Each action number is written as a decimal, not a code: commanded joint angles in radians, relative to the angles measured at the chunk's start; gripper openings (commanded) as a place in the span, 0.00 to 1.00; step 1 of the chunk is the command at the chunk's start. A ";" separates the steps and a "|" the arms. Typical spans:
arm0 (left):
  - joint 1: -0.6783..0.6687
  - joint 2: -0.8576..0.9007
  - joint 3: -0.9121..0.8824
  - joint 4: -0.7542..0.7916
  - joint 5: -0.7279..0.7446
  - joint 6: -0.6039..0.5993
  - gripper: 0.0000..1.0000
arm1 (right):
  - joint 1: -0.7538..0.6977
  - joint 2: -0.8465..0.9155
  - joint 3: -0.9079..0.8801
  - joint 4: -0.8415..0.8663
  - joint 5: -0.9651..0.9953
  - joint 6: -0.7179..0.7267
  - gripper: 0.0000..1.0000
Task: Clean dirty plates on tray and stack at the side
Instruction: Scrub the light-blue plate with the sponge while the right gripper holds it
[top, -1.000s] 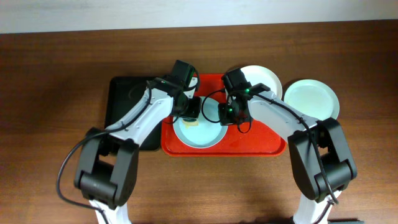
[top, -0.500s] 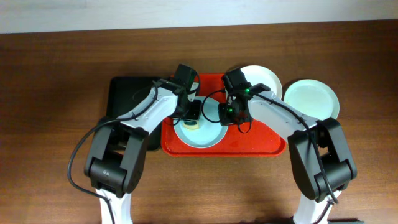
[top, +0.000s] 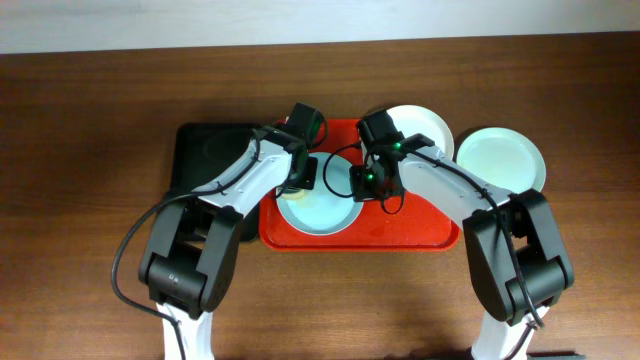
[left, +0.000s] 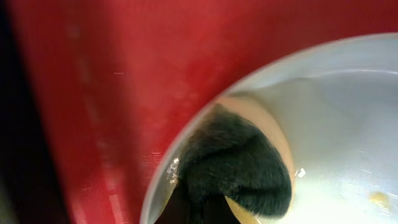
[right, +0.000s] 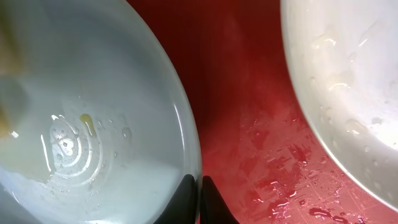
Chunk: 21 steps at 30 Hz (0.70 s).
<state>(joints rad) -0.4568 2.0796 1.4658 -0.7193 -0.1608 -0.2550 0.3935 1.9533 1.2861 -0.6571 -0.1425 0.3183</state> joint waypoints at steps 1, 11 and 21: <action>0.018 -0.086 0.006 -0.012 -0.133 -0.009 0.00 | -0.003 -0.023 0.009 -0.012 0.015 0.003 0.04; 0.012 -0.280 0.082 -0.072 -0.011 -0.048 0.00 | -0.003 -0.023 0.009 -0.017 0.015 0.003 0.04; 0.010 -0.190 0.066 -0.166 0.171 -0.047 0.00 | -0.003 -0.023 0.009 -0.017 0.015 0.003 0.05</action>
<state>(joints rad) -0.4522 1.8385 1.5387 -0.8761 -0.0601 -0.2897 0.3935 1.9533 1.2865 -0.6727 -0.1436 0.3183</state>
